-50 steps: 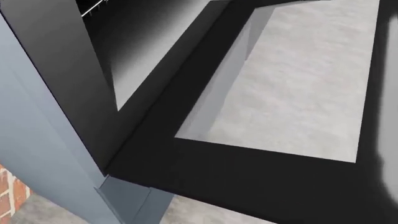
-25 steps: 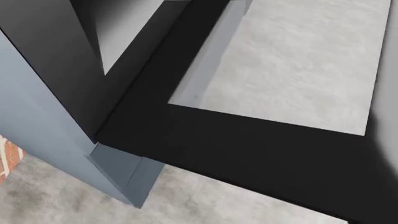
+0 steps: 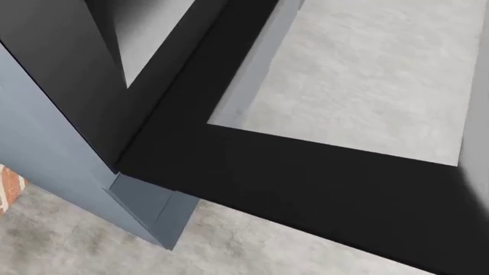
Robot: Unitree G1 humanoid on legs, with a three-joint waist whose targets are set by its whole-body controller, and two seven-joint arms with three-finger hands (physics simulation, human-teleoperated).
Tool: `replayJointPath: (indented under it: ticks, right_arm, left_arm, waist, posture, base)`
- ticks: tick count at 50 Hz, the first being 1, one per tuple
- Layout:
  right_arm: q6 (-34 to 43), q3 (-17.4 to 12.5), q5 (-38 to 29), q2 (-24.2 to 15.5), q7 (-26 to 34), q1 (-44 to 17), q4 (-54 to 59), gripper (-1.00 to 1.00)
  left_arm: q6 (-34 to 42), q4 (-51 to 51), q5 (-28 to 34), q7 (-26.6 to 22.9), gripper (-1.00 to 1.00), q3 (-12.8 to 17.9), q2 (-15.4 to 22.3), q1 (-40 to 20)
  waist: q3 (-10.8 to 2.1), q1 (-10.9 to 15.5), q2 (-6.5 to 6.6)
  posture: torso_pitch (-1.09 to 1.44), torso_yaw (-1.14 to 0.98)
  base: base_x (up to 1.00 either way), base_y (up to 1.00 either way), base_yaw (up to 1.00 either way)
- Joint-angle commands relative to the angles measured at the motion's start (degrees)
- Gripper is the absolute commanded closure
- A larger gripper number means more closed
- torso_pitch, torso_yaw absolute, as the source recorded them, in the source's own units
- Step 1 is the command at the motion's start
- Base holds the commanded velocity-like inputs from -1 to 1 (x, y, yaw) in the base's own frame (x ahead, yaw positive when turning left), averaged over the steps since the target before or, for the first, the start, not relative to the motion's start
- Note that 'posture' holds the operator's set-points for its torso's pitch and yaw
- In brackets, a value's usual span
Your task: Close the oven door.
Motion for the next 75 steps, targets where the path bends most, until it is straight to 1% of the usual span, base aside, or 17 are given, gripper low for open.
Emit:
replayJointPath:
  ticks: [1,9,11,17,18,19,23,30,38,46,56,65,75]
  right_arm:
    - [-0.7,0.5,-0.1,-1.0,-1.0,-0.4,-0.5,-1.0]
    - [-1.1,2.1,-1.2,-2.2,-1.8,-3.4,-1.0,-1.0]
    - [-0.3,2.0,-0.8,-2.6,-2.3,-4.5,-1.2,-1.0]
    - [1.2,3.0,-0.5,-3.4,-4.0,-7.5,-1.8,-1.0]
    - [4.1,4.0,-1.0,-5.3,-7.3,-12.2,-3.4,-1.0]
    - [4.1,4.3,-1.0,-5.6,-7.7,-12.9,-3.5,-1.0]
    - [4.5,5.0,-1.0,-6.2,-9.2,-14.2,-3.7,-1.0]
    - [5.2,5.0,-1.1,-7.2,-12.6,-16.2,-3.7,-1.0]
    - [6.2,5.2,-1.7,-7.7,-14.4,-18.3,-3.9,-1.0]
    - [8.0,6.3,-1.8,-7.1,-14.6,-21.5,-5.8,-1.0]
    - [11.1,8.3,-2.5,-5.4,-15.2,-26.0,-8.8,-1.0]
    - [14.3,10.1,-3.8,-3.4,-15.7,-28.6,-12.6,-1.0]
    - [19.9,11.7,-4.7,-1.8,-17.1,-30.1,-20.6,-1.0]
  left_arm:
    - [-0.7,-0.2,-0.2,0.2,-1.0,0.3,0.5,0.3]
    - [-0.6,-0.2,-0.2,0.2,-1.0,0.3,0.4,0.6]
    - [-0.5,-0.2,-0.2,0.3,-1.0,0.2,0.3,0.3]
    - [-0.4,-0.2,-0.3,0.0,-1.0,0.2,0.3,0.2]
    - [-0.3,-0.1,-0.3,-0.1,-1.0,0.4,0.4,0.4]
    - [-0.2,-0.2,-0.2,-0.1,-1.0,0.4,0.4,0.4]
    - [-0.2,-0.2,-0.1,-0.1,-1.0,0.6,0.4,0.4]
    - [-0.3,-0.2,0.0,-0.1,-1.0,0.6,0.3,0.4]
    - [-0.2,-0.2,-0.1,-0.1,-1.0,0.6,0.3,0.4]
    - [-0.2,-0.2,0.0,-0.1,-1.0,0.7,0.3,0.4]
    - [-0.1,-0.2,0.1,-0.2,-1.0,0.8,0.4,0.5]
    - [-0.1,-0.2,0.1,-0.1,-1.0,0.8,0.3,0.5]
    - [-0.2,-0.2,0.1,-0.3,-1.0,0.8,0.2,0.5]
  waist:
    - [-1.08,0.0,0.01]
    - [-1.05,0.1,-0.01]
    - [-1.06,0.0,-0.02]
    - [-1.12,0.1,-0.1]
    - [-1.14,0.1,-0.13]
    - [-1.1,0.2,-0.18]
    - [-1.05,0.0,-0.18]
    - [-1.68,0.5,-0.54]
    - [-1.44,0.5,-0.69]
    - [-1.5,0.4,-0.66]
    - [-1.84,0.5,-0.47]
    - [-2.07,0.6,-0.14]
    - [-2.32,0.7,0.26]
  posture:
    - [0.37,0.0]
    - [0.37,0.0]
    - [0.37,0.0]
    - [0.37,0.0]
    - [0.37,0.0]
    - [0.37,0.0]
    - [0.37,0.0]
    - [0.37,0.0]
    - [0.37,0.0]
    - [0.37,0.0]
    - [0.37,0.0]
    - [0.37,0.0]
    - [0.37,0.0]
  base:
    - [0.0,0.0,0.0]
    - [0.0,0.0,0.0]
    - [0.0,0.0,0.0]
    - [0.0,0.0,0.0]
    - [0.0,0.0,0.0]
    - [0.0,0.0,0.0]
    - [0.0,0.0,0.0]
    - [0.0,0.0,0.0]
    - [0.0,0.0,0.0]
    - [0.0,0.0,0.0]
    - [0.0,0.0,0.0]
    - [0.0,0.0,0.0]
    - [0.0,0.0,0.0]
